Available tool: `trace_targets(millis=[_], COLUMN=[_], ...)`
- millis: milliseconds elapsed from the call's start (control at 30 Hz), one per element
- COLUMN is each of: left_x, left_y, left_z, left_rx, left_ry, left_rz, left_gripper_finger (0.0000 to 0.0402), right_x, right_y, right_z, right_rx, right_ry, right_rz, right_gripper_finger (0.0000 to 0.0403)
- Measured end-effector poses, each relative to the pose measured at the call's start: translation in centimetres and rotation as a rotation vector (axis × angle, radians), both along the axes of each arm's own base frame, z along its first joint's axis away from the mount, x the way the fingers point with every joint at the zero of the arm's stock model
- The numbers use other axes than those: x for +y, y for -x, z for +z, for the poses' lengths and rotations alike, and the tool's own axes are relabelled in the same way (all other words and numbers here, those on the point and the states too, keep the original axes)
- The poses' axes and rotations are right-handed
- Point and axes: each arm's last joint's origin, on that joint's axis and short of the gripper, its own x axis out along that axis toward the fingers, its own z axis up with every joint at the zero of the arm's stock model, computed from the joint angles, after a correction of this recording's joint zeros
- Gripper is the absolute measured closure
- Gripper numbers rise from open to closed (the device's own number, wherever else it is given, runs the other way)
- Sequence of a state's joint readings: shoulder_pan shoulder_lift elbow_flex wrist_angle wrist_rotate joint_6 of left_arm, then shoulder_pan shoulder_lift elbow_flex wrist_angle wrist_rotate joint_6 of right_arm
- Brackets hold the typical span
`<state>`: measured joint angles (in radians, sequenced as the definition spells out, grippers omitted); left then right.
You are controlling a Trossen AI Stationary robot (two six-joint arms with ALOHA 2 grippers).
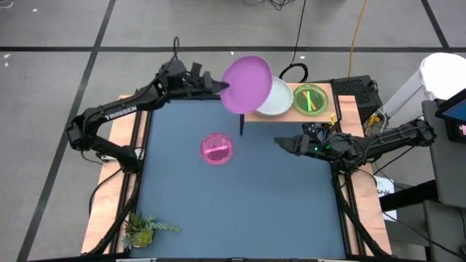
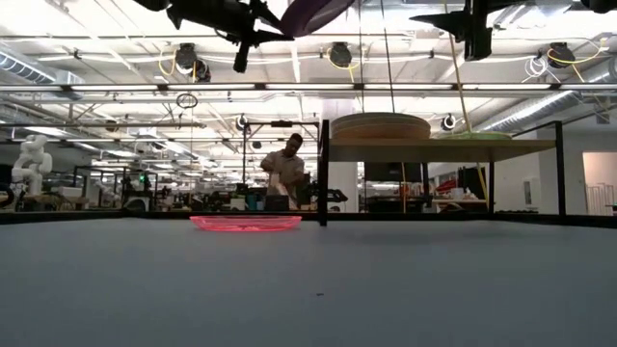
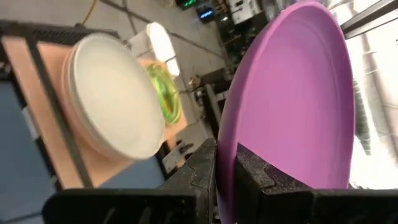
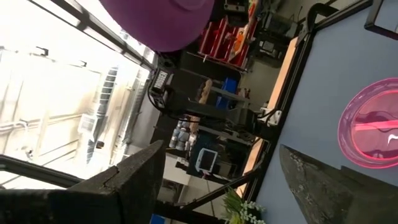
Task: Place and stack plates onto a shelf
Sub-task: Stack the large purple plate on the large white plate on the shelf
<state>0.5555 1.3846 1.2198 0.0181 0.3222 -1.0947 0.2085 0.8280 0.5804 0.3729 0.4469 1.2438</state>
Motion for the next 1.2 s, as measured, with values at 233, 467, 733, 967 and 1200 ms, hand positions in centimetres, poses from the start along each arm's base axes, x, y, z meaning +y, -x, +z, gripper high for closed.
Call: trace_targets(millis=[233, 467, 733, 967, 1200], left_x=[2.1, 4.5, 7.8, 9.6, 10.4], left_y=[1.1, 0.8, -2.0, -5.6, -7.5], left_z=[2.2, 6.1, 8.0, 7.2, 4.2], left_rx=[-0.032, 0.046, 0.119, 0.130, 0.223], left_ry=[-0.094, -0.270, -0.351, -0.361, -0.307], left_rz=[0.032, 0.042, 0.037, 0.011, -0.018], left_gripper_finger=[0.0365, 0.0365, 0.0364, 0.0364, 0.0364], right_x=[0.0, 0.0, -0.1, -0.1, -0.1], right_y=[0.0, 0.0, 0.0, 0.0, 0.0], right_z=[-0.1, -0.3, -0.5, -0.5, -0.5], right_rx=[0.011, 0.032, 0.056, 0.065, 0.066], right_ry=[0.002, 0.006, 0.032, 0.065, 0.067], right_rz=[-0.001, -0.008, -0.057, -0.053, -0.051], right_gripper_finger=[0.0108, 0.0108, 0.0108, 0.0108, 0.0108])
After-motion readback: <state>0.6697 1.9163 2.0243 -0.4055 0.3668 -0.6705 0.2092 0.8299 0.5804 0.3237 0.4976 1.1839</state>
